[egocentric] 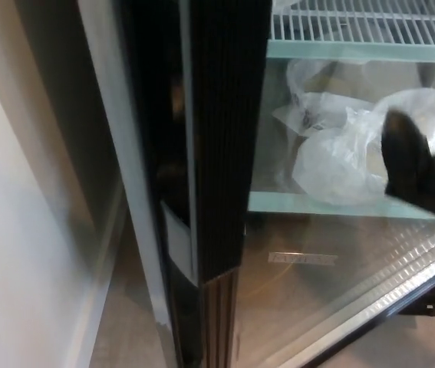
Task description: The robot stands in front of a refrigerator with an opened door and closes the door by swing its right hand at the door
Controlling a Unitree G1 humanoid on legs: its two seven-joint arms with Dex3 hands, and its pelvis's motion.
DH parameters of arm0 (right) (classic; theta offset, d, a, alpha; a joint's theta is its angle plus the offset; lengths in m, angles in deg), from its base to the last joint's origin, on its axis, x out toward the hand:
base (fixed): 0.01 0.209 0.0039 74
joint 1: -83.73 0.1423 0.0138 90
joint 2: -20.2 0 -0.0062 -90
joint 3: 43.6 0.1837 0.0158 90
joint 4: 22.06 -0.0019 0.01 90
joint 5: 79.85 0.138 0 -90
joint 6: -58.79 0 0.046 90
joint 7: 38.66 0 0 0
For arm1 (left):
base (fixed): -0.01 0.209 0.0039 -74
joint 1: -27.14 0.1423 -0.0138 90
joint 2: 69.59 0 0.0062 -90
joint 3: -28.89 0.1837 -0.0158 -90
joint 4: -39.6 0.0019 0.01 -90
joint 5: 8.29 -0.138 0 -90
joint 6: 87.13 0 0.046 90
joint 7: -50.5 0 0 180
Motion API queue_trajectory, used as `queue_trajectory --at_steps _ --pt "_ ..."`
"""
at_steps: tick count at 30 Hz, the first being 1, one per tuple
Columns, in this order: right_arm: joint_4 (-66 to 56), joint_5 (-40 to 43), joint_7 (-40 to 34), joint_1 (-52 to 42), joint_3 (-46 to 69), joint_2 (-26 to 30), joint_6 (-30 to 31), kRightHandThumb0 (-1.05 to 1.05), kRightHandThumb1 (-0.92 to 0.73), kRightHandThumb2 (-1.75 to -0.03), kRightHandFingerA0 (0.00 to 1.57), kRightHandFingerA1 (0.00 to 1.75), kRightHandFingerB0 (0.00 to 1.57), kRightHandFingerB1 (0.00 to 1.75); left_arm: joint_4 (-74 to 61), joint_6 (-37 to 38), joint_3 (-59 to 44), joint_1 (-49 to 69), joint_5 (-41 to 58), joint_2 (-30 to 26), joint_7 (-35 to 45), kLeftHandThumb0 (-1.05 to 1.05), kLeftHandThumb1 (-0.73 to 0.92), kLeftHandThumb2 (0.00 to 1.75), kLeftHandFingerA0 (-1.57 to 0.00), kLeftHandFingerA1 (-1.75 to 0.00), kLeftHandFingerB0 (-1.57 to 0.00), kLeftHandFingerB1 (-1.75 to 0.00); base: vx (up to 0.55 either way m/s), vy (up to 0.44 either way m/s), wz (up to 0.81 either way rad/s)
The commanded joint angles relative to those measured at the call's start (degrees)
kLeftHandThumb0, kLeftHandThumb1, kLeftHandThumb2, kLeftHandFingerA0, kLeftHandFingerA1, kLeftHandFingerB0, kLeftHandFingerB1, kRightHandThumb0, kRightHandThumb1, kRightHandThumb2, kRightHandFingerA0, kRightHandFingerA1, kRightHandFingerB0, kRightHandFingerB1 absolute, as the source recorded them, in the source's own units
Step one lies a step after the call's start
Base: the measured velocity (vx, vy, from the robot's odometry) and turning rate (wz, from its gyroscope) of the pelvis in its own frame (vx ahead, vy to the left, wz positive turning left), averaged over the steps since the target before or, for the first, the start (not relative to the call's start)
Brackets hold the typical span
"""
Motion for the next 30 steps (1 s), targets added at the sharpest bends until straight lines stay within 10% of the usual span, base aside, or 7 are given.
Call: queue_trajectory --at_steps 1,4,6,10,11,27,30 --pt "36.93 -15.13 9.26 19.36 -7.41 9.77 11.41 -0.59 -0.86 -0.66 0.2 0.29 0.23 0.29 0.96 1.56 0.83 -0.23 -1.65 -1.09 -0.75 -0.74 0.73 1.06 -0.3 -0.49 -0.27 -0.46 0.0 0.0 0.0" --pt "54.3 -18.23 8.39 25.37 -11.79 11.46 12.97 -0.6 -0.83 -0.66 0.24 0.3 0.26 0.3 1.17 1.54 1.06 -0.03 -1.76 -0.84 -1.21 -0.67 0.85 0.66 -0.34 -0.34 -0.35 -0.32 0.0 0.0 0.0" --pt "62.79 -18.39 8.61 26.95 -13.56 12.4 13.42 -0.57 -0.8 -0.64 0.23 0.3 0.27 0.3 0.93 0.85 1.16 0.13 -1.96 -0.79 -1.63 -0.76 0.74 1.05 -0.27 -0.48 -0.28 -0.46 0.0 0.0 0.0" --pt "66.79 -19.15 7.89 26.62 -15.1 13.87 13.96 -0.58 -0.84 -0.66 0.26 0.31 0.27 0.31 1.43 1.2 1.18 -0.04 -1.89 -1.11 -1.28 -0.75 0.74 1.04 -0.27 -0.47 -0.28 -0.46 0.0 0.0 0.0" --pt "67.22 -18.54 8.0 26.06 -15.13 14.28 13.69 -0.59 -0.85 -0.66 0.24 0.3 0.27 0.3 1.33 1.03 1.26 -0.08 -1.91 -1.18 -1.01 -0.65 0.85 0.66 -0.34 -0.33 -0.35 -0.32 0.0 0.0 0.0" --pt "65.65 -14.68 5.0 17.74 -19.2 19.66 6.21 -0.59 -0.84 -0.66 0.24 0.3 0.27 0.3 1.42 0.62 2.12 -0.93 -2.22 -1.08 -1.02 -0.73 0.72 1.03 -0.3 -0.49 -0.3 -0.47 0.0 0.0 0.0" --pt "57.83 -13.04 2.59 7.68 -20.16 21.49 2.64 -0.59 -0.83 -0.65 0.28 0.31 0.28 0.3 0.97 0.75 2.03 -0.6 -1.81 -0.98 -0.85 -0.63 0.82 0.65 -0.37 -0.34 -0.39 -0.33 0.0 0.0 0.0"
